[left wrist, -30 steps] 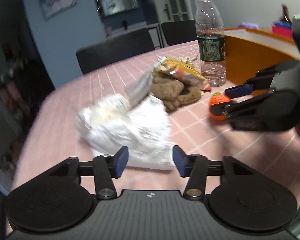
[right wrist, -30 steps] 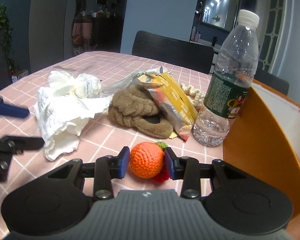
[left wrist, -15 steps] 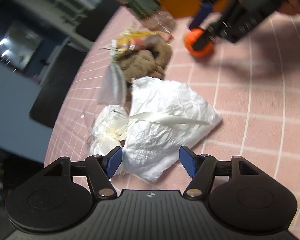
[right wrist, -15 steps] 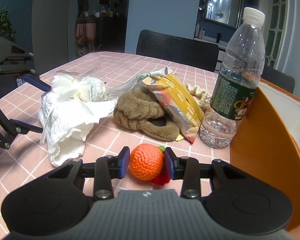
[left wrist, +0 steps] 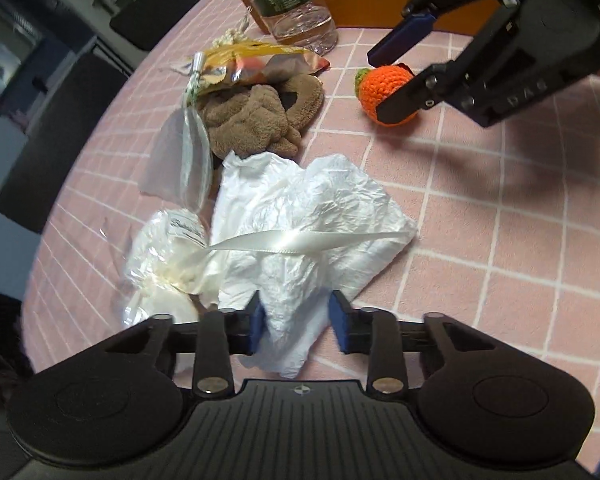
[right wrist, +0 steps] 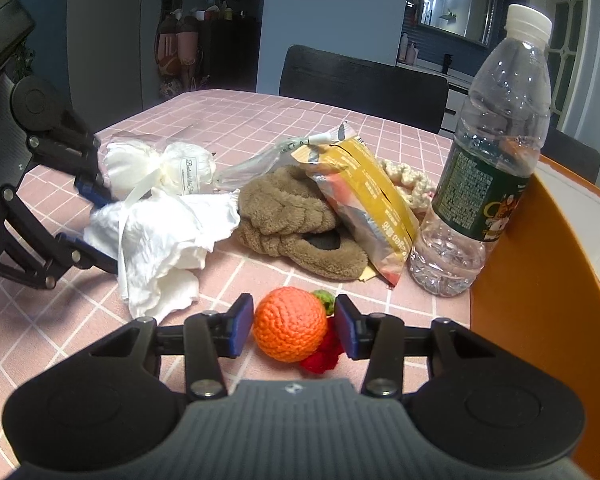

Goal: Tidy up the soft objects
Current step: 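Grasp the white crumpled cloth with the left gripper while the right gripper grasps the orange crochet toy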

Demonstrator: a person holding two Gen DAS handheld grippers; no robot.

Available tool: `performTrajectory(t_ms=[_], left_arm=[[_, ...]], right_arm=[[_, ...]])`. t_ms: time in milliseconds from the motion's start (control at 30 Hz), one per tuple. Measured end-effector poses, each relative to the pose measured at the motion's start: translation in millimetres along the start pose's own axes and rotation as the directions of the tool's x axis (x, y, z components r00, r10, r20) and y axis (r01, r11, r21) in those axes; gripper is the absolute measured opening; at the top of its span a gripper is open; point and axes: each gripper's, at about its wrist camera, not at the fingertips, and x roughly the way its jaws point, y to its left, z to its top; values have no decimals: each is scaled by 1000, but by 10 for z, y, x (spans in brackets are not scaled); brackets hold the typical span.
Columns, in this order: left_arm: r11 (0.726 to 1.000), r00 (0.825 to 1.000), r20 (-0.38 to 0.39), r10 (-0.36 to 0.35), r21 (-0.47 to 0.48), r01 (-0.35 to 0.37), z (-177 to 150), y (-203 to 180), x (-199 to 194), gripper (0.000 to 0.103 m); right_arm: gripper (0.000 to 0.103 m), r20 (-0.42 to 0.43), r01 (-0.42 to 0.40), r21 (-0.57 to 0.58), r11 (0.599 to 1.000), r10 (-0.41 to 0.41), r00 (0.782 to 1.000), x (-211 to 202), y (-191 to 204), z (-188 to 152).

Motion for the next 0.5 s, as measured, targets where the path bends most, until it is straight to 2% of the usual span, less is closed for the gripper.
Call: performTrajectory(t_ms=[167, 267, 367, 500], left_arm=[[1000, 1000, -12, -7, -29, 6, 14, -6, -17, 24], [998, 1000, -19, 8, -62, -10, 27, -31, -27, 20], [988, 1000, -15, 14, -152, -16, 29, -8, -80, 16], [958, 999, 53, -7, -285, 22, 29, 42, -295, 14]], right_arm=[[45, -2, -2, -2, 1000, 2, 1000, 1, -8, -9], [40, -3, -8, -2, 1000, 8, 1000, -4, -20, -18], [39, -2, -19, 1, 1000, 19, 1000, -25, -41, -18], [39, 3, -24, 12, 1000, 24, 1000, -80, -84, -19]])
